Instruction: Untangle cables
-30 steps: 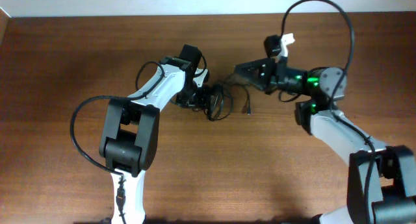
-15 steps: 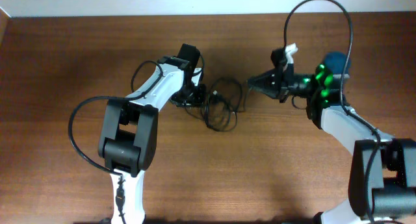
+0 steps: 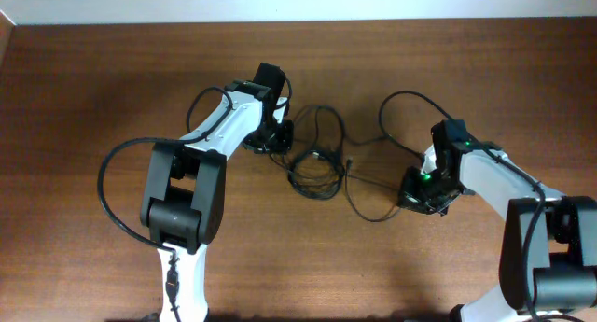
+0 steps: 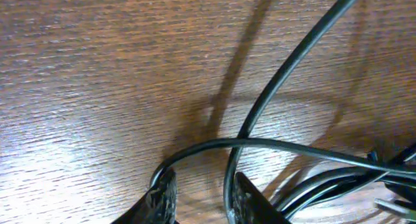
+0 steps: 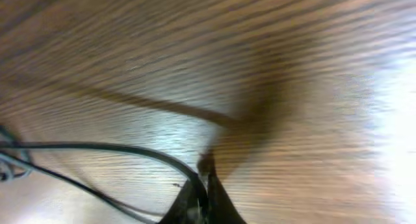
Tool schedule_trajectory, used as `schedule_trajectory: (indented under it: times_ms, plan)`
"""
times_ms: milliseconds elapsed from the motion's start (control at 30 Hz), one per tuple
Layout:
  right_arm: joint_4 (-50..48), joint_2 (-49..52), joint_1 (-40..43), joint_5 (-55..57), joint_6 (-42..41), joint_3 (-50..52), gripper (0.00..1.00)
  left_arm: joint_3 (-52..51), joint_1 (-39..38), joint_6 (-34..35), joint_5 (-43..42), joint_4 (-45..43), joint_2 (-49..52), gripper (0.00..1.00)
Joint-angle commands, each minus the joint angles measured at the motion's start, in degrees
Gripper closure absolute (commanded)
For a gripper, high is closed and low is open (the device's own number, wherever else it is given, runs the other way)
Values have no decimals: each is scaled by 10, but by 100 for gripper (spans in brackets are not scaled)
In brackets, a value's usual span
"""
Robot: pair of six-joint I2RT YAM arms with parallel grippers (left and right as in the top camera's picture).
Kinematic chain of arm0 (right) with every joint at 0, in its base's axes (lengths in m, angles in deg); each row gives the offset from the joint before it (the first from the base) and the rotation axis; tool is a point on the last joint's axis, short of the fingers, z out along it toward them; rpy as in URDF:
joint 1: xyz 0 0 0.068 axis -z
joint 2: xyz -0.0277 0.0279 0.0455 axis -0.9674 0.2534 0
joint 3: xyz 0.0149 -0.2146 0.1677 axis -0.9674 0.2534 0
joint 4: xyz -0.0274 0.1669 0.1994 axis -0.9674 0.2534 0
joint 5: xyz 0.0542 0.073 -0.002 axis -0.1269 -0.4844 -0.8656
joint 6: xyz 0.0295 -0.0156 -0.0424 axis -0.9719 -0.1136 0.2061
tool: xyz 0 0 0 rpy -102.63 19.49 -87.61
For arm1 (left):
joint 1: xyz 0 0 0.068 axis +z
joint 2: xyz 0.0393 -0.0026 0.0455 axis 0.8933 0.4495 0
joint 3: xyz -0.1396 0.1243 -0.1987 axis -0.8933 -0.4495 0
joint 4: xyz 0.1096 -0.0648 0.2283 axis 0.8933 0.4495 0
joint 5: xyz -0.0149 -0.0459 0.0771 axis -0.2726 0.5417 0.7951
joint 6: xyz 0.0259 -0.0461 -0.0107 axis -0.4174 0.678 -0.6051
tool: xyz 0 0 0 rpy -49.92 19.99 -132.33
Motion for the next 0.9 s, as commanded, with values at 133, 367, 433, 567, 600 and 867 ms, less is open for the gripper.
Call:
schedule_trajectory:
  times_ms: [133, 367, 433, 567, 600, 867]
  plan:
    - [202, 7, 4, 113, 25, -120, 77, -8, 5, 5, 13, -5, 11, 68]
    - [229, 7, 4, 113, 37, -138, 45, -6, 5, 5, -7, -5, 10, 80]
    - [231, 7, 3, 106, 58, -138, 45, 12, 5, -80, -108, 0, 9, 98]
    - [229, 7, -22, 56, 125, -138, 45, 30, 5, -138, -191, 15, -5, 99]
    - [226, 7, -31, 47, 125, -138, 43, 30, 5, -138, -189, 15, -5, 98]
    - [94, 7, -132, -33, 94, -138, 9, 30, 4, -130, -158, 19, -5, 64]
